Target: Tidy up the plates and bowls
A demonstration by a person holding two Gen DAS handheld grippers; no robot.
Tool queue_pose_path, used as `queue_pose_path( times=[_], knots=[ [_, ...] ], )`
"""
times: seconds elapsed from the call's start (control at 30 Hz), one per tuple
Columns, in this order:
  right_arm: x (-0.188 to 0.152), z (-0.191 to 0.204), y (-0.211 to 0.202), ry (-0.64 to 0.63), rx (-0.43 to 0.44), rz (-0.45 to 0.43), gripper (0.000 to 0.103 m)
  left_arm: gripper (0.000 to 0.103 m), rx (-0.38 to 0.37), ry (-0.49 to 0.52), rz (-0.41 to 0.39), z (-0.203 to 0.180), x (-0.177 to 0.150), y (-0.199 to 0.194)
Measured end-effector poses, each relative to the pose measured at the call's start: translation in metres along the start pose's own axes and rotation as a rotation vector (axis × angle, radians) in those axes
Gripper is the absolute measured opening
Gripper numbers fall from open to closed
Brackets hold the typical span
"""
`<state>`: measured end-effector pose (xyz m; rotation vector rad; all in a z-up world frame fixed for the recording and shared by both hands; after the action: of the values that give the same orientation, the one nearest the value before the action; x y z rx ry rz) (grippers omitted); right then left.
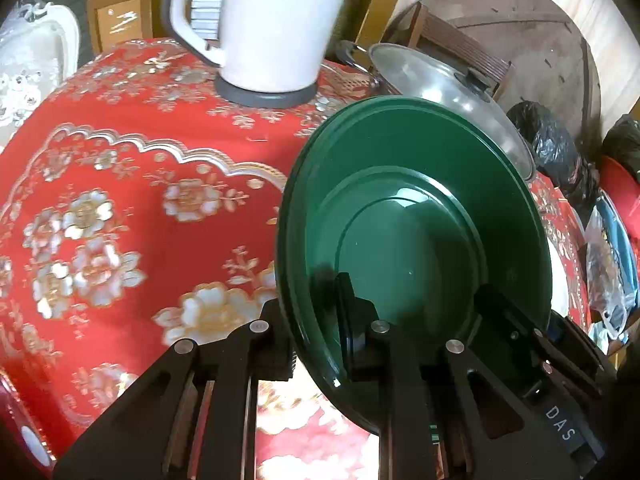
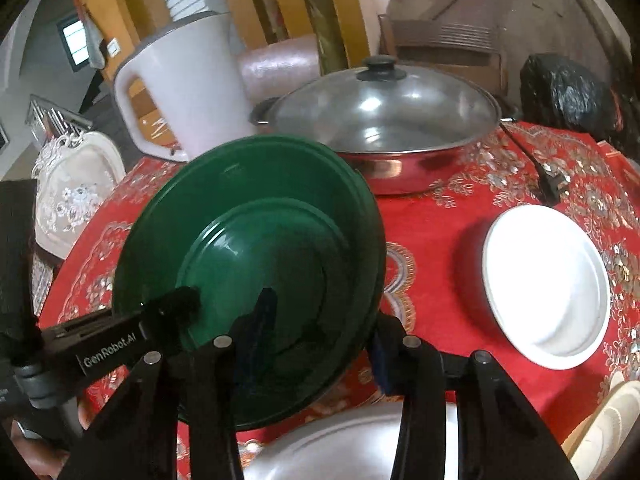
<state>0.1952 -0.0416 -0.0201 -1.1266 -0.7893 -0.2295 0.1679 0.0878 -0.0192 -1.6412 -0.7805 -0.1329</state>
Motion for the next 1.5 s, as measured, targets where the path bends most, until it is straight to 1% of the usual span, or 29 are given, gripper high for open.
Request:
queue_pose_path(
  times=[0.13, 0.23, 0.47, 0.77, 0.93, 1.2, 1.5],
  knots=[
    [-0.004, 0.019, -0.009, -0.027, 0.004, -0.01, 0.042, 0.016, 0.005, -0.001, -0.008, 0.014, -0.004, -0.016],
    [-0.008, 0.032, -0.018, -0.048, -0.003, -0.019, 0.042, 0.016, 0.024, 0.004, -0.028, 0.023, -0.01, -0.032],
    [-0.029, 0.073, -0.043, -0.096, 0.014, -0.025, 0.045, 0.016, 0.039, -0.016, -0.061, 0.058, -0.037, -0.075],
    [-0.067, 0.133, -0.066, -0.167, 0.086, -0.016, 0.045, 0.016, 0.091, -0.049, -0.129, 0.112, -0.066, -0.13],
    [-0.081, 0.162, -0.072, -0.207, 0.117, -0.013, 0.045, 0.016, 0.115, -0.067, -0.145, 0.138, -0.083, -0.147],
    [-0.103, 0.202, -0.075, -0.282, 0.151, 0.003, 0.045, 0.016, 0.13, -0.113, -0.144, 0.176, -0.113, -0.163],
    [-0.13, 0.247, -0.075, -0.359, 0.19, 0.021, 0.045, 0.016, 0.175, -0.162, -0.147, 0.219, -0.142, -0.181]
  ],
)
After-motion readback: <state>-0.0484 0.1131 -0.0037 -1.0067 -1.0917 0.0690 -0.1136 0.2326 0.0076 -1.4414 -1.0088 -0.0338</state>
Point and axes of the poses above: each gripper's, at about its wrist camera, not at the fingertips, and y roughly the way its jaws point, z to its left, x to its top, the point moved 10 cm from there along y, roughly the way its jaws point
